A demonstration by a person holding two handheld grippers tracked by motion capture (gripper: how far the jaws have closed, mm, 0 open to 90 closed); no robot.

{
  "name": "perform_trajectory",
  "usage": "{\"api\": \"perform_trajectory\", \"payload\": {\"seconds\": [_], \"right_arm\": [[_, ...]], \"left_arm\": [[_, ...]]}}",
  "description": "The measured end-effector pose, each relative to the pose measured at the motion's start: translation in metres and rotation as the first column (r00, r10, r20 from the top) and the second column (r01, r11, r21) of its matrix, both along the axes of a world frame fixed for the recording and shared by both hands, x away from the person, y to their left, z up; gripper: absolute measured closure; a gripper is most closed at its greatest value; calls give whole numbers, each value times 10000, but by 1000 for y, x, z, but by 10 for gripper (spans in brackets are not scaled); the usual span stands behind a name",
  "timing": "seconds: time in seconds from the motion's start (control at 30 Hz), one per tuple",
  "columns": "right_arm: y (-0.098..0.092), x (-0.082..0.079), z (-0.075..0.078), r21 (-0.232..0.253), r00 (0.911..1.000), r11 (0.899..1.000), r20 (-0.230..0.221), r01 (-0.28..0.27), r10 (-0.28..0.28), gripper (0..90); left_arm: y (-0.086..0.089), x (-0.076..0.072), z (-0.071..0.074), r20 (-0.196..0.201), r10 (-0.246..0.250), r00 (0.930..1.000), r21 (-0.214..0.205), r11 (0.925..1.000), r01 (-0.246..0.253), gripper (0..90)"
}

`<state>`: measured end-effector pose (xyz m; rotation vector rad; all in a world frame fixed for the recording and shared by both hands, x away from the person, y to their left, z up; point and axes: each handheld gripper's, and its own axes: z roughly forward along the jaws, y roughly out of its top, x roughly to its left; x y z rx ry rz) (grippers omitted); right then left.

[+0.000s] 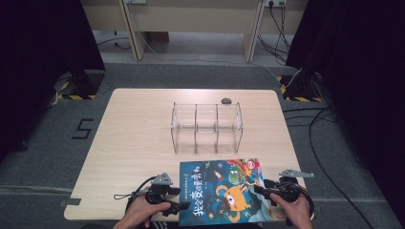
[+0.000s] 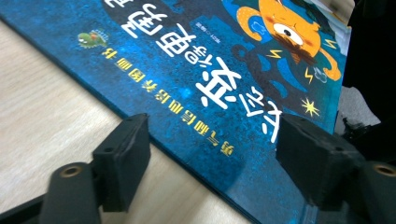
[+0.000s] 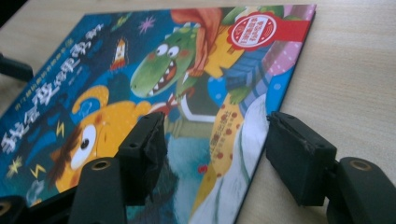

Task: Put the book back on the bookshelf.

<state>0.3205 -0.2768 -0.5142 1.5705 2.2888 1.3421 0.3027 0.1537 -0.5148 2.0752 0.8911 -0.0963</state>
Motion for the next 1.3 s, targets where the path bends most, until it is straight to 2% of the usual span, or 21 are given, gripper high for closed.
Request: {"api": "perform_trajectory", "payload": {"seconds": [0.07,0.1,0.17,0.2,0.43,0.5,0.53,0.6,0.67,0.7,0.73,0.77,0.8,0.83,0.9,0.93,0.97,1.0,1.03,1.13,1.3], "right_arm": [[-1,1,-1,239,9999,9996,-46,152,-151,380],[-6,3,-4,1013,9976,9930,-383,606,-570,410],[-7,3,-5,1244,9963,9893,-472,767,-714,409],[-10,2,-8,1834,9922,9764,-711,1140,-1025,409],[-11,0,-10,2342,9850,9590,-1025,1594,-1387,408],[-15,-3,-13,3086,9757,9299,-1493,2002,-1606,429],[-15,-3,-13,3086,9757,9299,-1493,2002,-1606,429],[-16,-6,-16,3392,9731,9174,-1668,2080,-1590,438],[-16,-7,-15,3306,9742,9223,-1673,2000,-1513,449],[-16,-8,-15,3396,9716,9174,-1809,2075,-1527,449],[-16,-9,-16,3593,9675,9071,-2006,2191,-1543,450],[-15,-10,-19,4032,9601,8839,-2367,2368,-1492,522],[-11,-11,-23,4626,9616,8590,-2515,2192,-1100,570],[-8,-11,-21,4789,9646,8513,-2409,2143,-1072,598],[-5,-13,-8,4160,9858,8960,-1245,1552,-1130,643],[-5,-13,-8,4160,9858,8960,-1245,1552,-1130,643],[-4,-15,2,3937,9954,9146,-591,921,-748,639],[-4,-15,2,3937,9954,9146,-591,921,-748,639],[-5,-15,4,3615,9983,9306,-316,577,-496,626],[-7,-14,2,3508,9991,9355,-215,425,-374,616],[-5,-14,7,3165,9990,9486,415,1,-140,608]], "left_arm": [[0,0,0,28,-21,10000,0,10000,21,219],[1,0,-1,-17,31,10000,-86,10000,-32,219],[1,0,-1,-57,64,10000,-138,9999,-65,220],[1,0,-1,-64,84,9999,-161,9998,-85,220],[3,1,-2,-229,219,9995,-383,9990,-228,221],[4,1,-2,-171,255,9995,-332,9991,-261,221],[4,1,-2,-171,255,9995,-332,9991,-261,219],[5,2,-1,-205,308,9993,-354,9989,-315,217],[6,2,-2,-259,334,9991,-432,9985,-345,217],[7,2,-2,-237,340,9991,-435,9984,-350,217],[7,2,-2,-229,348,9991,-425,9985,-358,217],[7,2,-2,-224,341,9992,-437,9984,-351,219],[7,2,-2,-234,350,9991,-436,9984,-360,217],[7,2,-2,-219,376,9991,-436,9983,-385,221],[8,2,-2,-195,424,9989,-440,9981,-432,254],[8,2,-2,-201,440,9988,-450,9980,-448,254],[8,3,-3,-201,411,9990,-481,9980,-420,259],[8,3,-3,-201,411,9990,-481,9980,-420,260],[8,2,-3,-160,414,9990,-514,9978,-421,260],[8,3,-3,-108,334,9994,-439,9985,-338,257],[8,3,-3,-95,340,9994,-469,9983,-344,255]]}}
